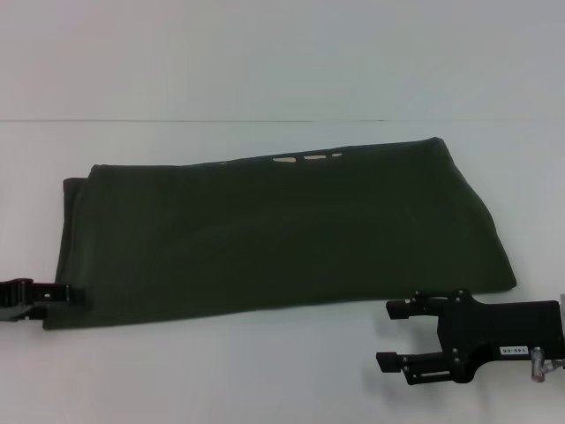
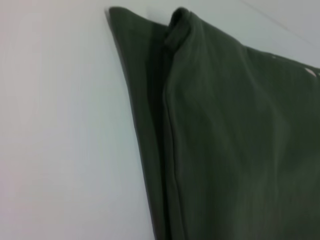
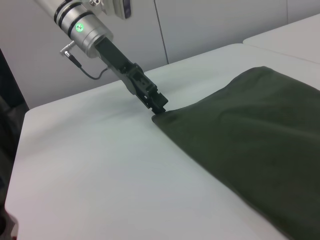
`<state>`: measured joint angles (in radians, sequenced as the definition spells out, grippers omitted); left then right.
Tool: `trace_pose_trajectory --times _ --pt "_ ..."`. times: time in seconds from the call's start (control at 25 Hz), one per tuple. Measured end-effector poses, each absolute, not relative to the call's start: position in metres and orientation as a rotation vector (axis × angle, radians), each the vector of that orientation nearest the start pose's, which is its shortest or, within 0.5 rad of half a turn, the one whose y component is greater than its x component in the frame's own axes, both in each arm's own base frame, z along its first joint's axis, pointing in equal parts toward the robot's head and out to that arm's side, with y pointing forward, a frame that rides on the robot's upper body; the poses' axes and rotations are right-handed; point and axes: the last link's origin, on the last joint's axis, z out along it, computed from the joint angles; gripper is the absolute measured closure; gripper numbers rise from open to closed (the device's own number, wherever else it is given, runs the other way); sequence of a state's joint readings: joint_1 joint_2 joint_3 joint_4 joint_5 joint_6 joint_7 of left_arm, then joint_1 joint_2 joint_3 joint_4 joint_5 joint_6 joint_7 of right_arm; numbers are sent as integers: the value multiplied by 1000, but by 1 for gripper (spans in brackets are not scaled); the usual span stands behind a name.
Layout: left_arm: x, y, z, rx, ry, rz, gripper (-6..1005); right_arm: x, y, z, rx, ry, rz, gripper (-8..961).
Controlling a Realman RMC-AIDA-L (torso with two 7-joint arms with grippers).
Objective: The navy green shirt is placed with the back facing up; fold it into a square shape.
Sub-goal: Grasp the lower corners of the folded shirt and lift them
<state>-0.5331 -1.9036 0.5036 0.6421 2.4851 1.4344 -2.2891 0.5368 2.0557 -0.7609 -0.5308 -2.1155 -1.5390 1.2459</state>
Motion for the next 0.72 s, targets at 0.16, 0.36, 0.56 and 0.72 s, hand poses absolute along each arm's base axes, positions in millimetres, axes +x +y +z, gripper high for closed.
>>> trace_pose_trajectory --times 0.16,0.36,0.56,0.72 --pt "-362 329 71 -2077 -1823 -223 169 282 307 -29 -2910 552 515 116" --pt "-360 330 70 -2084 -1825 -224 170 282 307 -29 -2909 558 515 116" --pt "-356 331 68 -2099 -1829 -228 171 283 307 -29 -2905 561 512 117" --pt "-354 332 65 -2111 -1833 -223 172 282 307 -29 -2905 561 512 117"
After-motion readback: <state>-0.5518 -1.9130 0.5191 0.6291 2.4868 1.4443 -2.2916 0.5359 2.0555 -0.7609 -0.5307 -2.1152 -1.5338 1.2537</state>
